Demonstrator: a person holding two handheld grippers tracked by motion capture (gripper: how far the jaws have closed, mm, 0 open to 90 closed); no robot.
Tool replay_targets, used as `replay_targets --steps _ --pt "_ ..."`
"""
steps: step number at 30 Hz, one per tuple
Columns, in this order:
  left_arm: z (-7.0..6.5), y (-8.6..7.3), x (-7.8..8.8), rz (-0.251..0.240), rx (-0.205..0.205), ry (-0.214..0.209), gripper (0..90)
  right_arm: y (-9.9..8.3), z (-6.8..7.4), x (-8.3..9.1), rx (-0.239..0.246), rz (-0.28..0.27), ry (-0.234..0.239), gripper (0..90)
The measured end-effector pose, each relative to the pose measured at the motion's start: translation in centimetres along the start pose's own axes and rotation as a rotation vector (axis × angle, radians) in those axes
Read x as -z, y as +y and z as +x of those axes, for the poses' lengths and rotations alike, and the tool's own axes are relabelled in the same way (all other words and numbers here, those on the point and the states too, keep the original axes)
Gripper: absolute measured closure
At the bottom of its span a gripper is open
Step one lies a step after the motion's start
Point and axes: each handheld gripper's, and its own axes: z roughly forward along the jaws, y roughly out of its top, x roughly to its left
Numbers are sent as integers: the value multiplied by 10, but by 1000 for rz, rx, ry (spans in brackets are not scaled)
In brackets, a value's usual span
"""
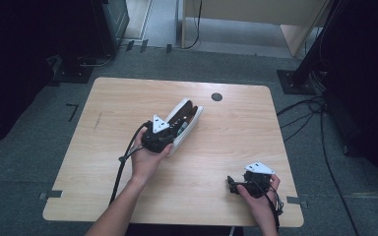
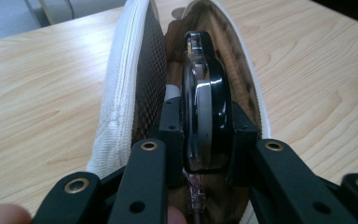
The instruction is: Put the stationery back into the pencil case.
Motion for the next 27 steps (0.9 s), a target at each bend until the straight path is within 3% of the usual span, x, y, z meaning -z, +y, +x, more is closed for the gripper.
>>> replay_targets --steps 11,22,27 --pt "-1 -10 -15 69 22 -16 735 0 0 0 0 0 -2 0" --pt "0 -11 -15 77 12 -19 699 0 1 0 -1 -1 -4 0" --pt "0 -12 -12 56 20 -23 667 0 1 0 -1 -1 -4 0"
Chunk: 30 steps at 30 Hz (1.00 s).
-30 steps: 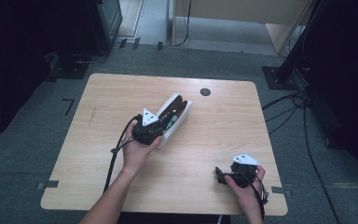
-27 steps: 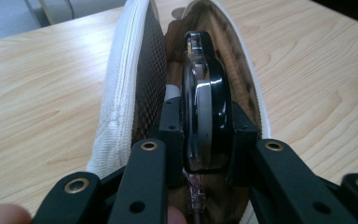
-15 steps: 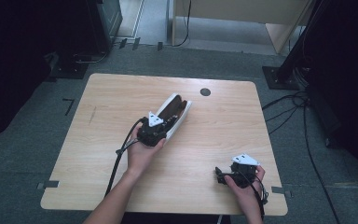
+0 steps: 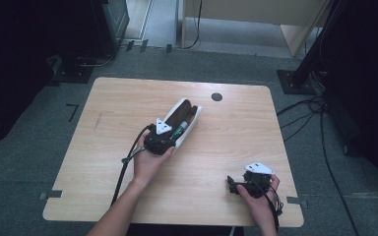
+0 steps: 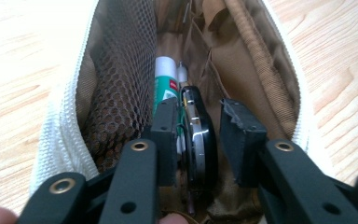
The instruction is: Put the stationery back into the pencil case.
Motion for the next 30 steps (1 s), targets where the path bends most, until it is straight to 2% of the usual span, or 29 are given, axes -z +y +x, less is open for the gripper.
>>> replay_targets --steps 9,14,23,30 --pt "5 1 16 -54 33 -3 574 0 0 0 0 1 0 0" --pt "7 3 26 -89 40 -9 552 0 0 0 0 0 0 0" --pt "11 9 48 -168 49 9 574 1 1 -1 -1 -1 -2 0" --pt "18 9 69 -204 53 11 591 1 1 -1 -2 0 -2 0"
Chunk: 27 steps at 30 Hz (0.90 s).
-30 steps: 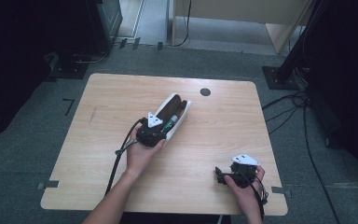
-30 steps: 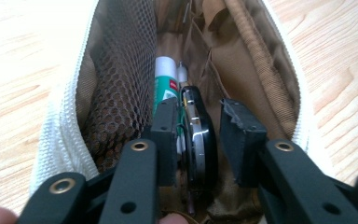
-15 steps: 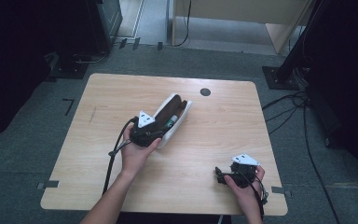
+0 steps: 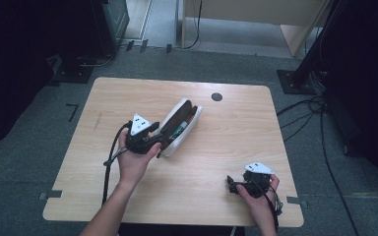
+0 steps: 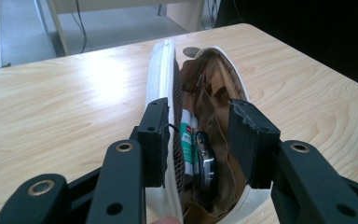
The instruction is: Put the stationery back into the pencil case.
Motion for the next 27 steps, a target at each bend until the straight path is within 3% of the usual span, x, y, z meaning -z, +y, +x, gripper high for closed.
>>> replay_targets --steps 8,12,20,22,27 --pt "16 -6 28 -22 36 1 533 0 0 0 1 1 0 0" --pt "24 -13 40 -22 28 31 460 0 0 0 2 0 0 0" --pt "42 -34 57 23 52 39 246 0 0 0 2 0 0 0" --pt "47 -41 61 43 60 58 131 0 0 0 2 0 0 0" --pt "62 -58 70 61 91 87 22 0 0 0 2 0 0 0"
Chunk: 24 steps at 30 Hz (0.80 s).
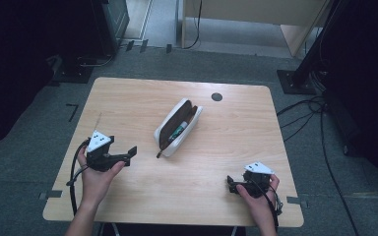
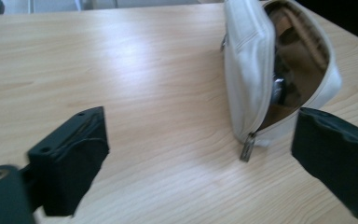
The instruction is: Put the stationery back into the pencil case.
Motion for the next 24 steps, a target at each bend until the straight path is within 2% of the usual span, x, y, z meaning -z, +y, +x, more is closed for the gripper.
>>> replay_targets --steps 2,4,7,9,12,13,20,24 --pt "3 -5 2 8 -4 7 0 0 0 0 0 0 0 0" --pt "5 -12 4 21 -14 33 0 0 0 0 0 0 0 0" --pt "10 -21 6 35 3 41 0 0 0 0 0 0 0 0" --pt "15 -28 7 48 22 69 0 0 0 0 0 0 0 0" --pt "25 -40 11 59 64 82 0 0 0 0 0 0 0 0" --pt "28 -44 13 69 60 92 0 0 0 0 0 0 0 0" --pt "45 -64 18 119 52 204 0 0 0 0 0 0 0 0" --pt "49 -73 14 135 38 259 0 0 0 0 0 0 0 0"
